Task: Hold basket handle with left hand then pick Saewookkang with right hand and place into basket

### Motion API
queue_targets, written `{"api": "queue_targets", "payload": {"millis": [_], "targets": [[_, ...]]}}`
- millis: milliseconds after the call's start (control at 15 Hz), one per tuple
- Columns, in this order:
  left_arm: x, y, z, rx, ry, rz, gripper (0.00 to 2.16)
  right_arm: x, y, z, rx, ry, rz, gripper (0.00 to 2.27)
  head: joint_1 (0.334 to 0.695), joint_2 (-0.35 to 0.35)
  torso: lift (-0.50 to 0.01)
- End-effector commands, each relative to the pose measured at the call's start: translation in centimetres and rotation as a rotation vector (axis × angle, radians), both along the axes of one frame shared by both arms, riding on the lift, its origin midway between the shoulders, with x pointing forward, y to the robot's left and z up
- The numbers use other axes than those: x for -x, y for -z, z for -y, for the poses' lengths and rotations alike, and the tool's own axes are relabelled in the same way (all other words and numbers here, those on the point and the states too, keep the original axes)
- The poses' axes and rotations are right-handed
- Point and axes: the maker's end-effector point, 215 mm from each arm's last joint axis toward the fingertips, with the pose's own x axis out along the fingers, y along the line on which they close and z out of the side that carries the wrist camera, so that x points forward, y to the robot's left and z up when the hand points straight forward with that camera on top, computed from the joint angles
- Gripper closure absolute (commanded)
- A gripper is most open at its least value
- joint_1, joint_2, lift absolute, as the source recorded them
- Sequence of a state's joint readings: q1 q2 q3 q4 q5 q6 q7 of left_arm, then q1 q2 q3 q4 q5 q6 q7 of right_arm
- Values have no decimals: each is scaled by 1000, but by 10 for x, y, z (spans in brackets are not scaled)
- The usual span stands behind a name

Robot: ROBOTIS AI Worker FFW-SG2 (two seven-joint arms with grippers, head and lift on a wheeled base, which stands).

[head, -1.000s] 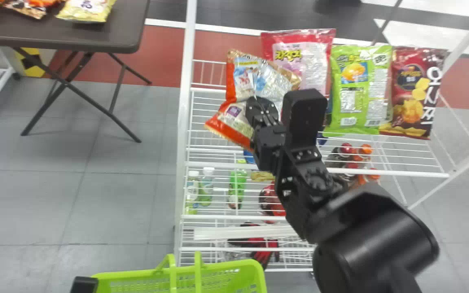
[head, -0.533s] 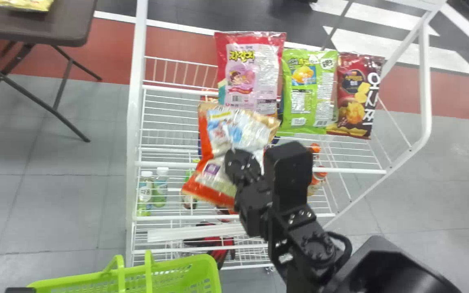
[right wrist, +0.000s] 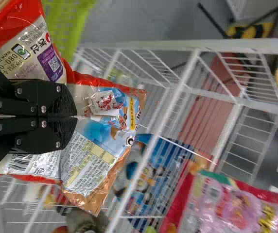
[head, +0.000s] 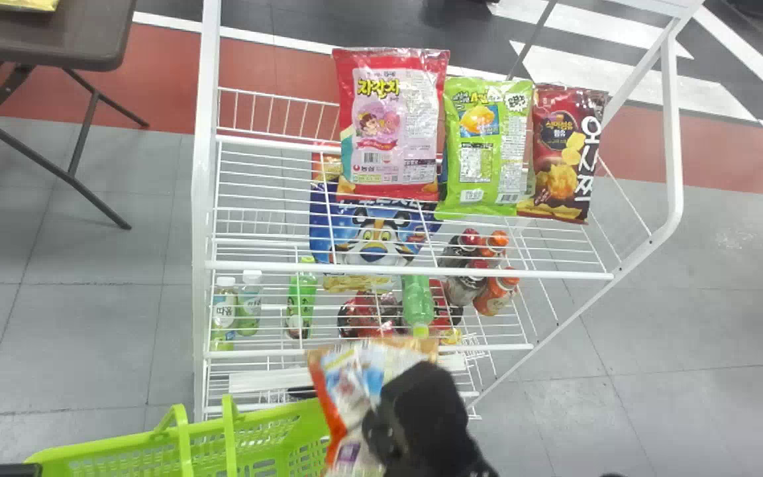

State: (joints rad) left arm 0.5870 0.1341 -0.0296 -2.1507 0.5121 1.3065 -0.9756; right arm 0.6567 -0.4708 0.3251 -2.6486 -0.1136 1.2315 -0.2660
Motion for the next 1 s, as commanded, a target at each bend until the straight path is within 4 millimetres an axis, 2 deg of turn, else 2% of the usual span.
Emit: {"api": "queue_targets", "payload": {"millis": [0, 133, 267, 467, 733, 800, 867, 933], "targets": [[-1, -1, 2, 4, -4, 2, 1878, 45, 24, -14, 25, -60, -129, 2246, 695, -350, -19], [0, -1, 2, 6, -2, 2, 1878, 66, 32, -31, 18, -105, -176, 2246, 695, -350, -19], [0, -3, 4, 10, 0, 5, 1878, 78, 37, -51, -9, -150, -203, 2246, 695, -350, -19], [2, -7, 8, 17, 9, 9, 1878, 70, 46, -83, -64, -194, -172, 2246, 695, -350, -19], [7, -7, 10, 18, 14, 6, 1878, 52, 47, -128, -200, -232, -123, 2246, 695, -350, -19], [7, -8, 11, 19, 15, 7, 1878, 51, 49, -132, -200, -237, -126, 2246, 695, -286, -19], [7, -9, 10, 20, 14, 7, 1878, 53, 53, -130, -188, -237, -140, 2081, 695, -259, -19], [8, -8, 9, 18, 14, 6, 1878, 55, 57, -125, -166, -234, -156, 1308, 695, -242, -19]]}}
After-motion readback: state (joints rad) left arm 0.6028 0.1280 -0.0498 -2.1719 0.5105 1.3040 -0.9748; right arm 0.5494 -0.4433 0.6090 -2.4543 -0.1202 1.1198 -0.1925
